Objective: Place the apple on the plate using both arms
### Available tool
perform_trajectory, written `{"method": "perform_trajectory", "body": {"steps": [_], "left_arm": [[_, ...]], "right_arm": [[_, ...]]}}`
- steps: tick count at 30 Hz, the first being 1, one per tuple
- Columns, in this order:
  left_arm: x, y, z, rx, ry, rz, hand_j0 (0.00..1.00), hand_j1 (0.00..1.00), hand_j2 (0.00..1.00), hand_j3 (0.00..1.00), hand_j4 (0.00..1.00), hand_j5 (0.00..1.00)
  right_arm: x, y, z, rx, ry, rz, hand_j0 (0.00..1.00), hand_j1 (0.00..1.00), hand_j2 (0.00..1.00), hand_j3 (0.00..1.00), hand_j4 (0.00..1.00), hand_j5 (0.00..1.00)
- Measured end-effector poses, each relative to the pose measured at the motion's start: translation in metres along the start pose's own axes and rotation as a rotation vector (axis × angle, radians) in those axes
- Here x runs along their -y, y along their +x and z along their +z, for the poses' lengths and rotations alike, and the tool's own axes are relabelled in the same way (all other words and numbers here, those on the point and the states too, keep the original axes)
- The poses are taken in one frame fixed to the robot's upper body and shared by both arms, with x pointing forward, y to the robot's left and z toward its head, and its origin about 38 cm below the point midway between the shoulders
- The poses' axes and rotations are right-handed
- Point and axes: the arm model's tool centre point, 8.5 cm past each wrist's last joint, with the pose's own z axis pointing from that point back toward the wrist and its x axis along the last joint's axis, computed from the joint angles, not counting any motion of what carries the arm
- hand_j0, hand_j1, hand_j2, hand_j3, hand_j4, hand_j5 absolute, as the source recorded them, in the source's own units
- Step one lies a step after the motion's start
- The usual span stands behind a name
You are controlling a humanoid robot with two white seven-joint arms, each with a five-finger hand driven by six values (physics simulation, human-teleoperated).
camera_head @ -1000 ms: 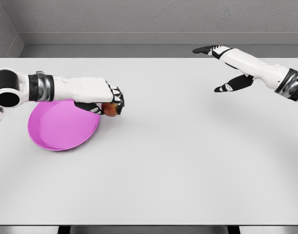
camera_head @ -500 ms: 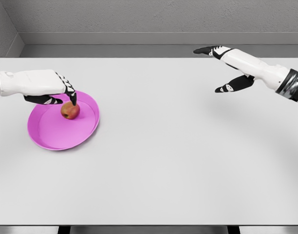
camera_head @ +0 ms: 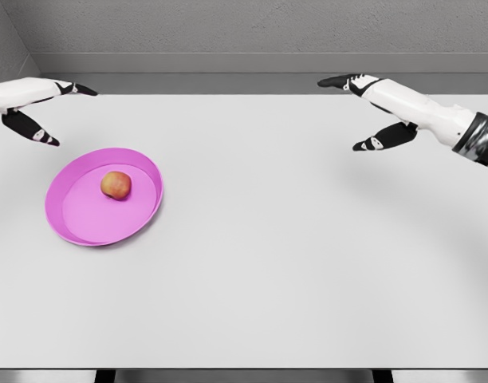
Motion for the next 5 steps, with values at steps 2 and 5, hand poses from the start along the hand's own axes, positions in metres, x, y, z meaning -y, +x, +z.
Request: {"method": "perform_trajectory", "body": {"steps": [2,5], "left_arm": [[0.0019,-0.0037,-0.0003,-0.009,0.003,0.015,1.00,1.00,1.00,1.00,1.00,1.00],[0.0026,-0.0062,-0.0004,-0.015,0.009,0.026,1.00,1.00,1.00,1.00,1.00,1.00]], "right_arm": [[-0.0001,0.0001,-0.0002,0.000,0.000,0.000,1.00,1.00,1.00,1.00,1.00,1.00],[0.0001,0.0002,0.0000,0.000,0.000,0.001,1.00,1.00,1.00,1.00,1.00,1.00]]}}
